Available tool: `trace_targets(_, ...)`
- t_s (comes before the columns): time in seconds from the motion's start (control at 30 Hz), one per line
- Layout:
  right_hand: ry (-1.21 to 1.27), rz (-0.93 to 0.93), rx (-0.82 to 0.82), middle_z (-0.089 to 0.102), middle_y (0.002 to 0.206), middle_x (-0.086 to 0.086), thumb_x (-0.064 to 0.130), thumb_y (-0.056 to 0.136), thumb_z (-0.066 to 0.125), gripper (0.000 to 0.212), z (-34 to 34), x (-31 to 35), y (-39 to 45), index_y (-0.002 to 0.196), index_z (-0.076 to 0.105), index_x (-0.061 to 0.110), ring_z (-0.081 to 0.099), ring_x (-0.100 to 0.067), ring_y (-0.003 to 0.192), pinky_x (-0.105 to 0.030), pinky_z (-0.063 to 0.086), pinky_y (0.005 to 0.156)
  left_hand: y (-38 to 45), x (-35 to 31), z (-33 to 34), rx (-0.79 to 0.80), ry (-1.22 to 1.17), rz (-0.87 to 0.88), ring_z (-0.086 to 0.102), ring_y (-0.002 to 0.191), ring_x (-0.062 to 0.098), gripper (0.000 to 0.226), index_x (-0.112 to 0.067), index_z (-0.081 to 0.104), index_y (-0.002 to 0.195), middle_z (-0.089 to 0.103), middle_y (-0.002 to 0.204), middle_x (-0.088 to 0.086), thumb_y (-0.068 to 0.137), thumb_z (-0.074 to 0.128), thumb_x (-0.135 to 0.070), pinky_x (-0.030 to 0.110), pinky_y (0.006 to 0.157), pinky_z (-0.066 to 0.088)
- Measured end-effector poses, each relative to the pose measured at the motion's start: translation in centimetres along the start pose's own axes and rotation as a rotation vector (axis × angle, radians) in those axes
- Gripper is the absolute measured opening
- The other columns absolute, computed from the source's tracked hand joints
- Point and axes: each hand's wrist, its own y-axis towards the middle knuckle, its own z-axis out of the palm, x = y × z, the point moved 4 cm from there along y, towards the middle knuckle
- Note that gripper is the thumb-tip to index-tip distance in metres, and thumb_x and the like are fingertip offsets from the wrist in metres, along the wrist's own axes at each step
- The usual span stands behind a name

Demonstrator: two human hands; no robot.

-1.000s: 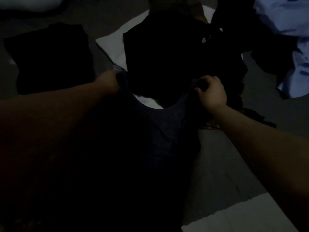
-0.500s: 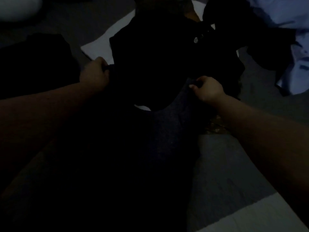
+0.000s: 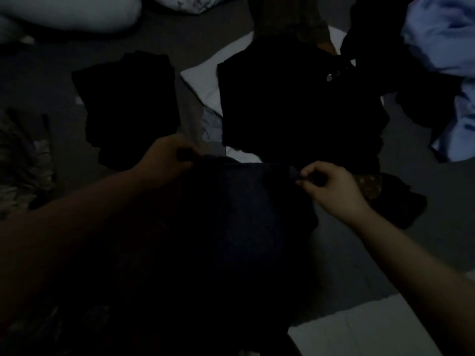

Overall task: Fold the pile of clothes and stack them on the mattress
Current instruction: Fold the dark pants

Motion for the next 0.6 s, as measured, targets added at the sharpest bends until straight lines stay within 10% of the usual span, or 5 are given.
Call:
trace_targets(0.23,-0.041,-0.018,0.054,0.059,0.086,0.001,-0.002,0.07,0.068,0.028,5.9,-1.8,-10.5,0.08,0.058,0.022,0.054,-0.004,0.079,-0.003,0.036,0.072,-10.3,2.3,5.3,0.16,-0.156,-0.002,0.054,0.085,0.006,0.045,-0.034,0.055,0.099,0.055,0.081,-0.023,0.059,0.057,-0.014,0.001,0.08,0.033)
trace_targets(0.6,-0.259,-0.05,0.025,0.059,0.078,0.003,0.013,0.065,0.063,0.013,16.6,-4.8,-25.9,0.077,0.062,0.013,0.058,-0.017,0.07,-0.032,0.049,0.059,-24.0,6.4,12.4,0.202,-0.026,-0.077,0.056,0.077,0.018,0.047,-0.032,0.057,0.082,0.053,0.08,-0.003,0.059,0.07,0.007,0.03,0.074,0.044)
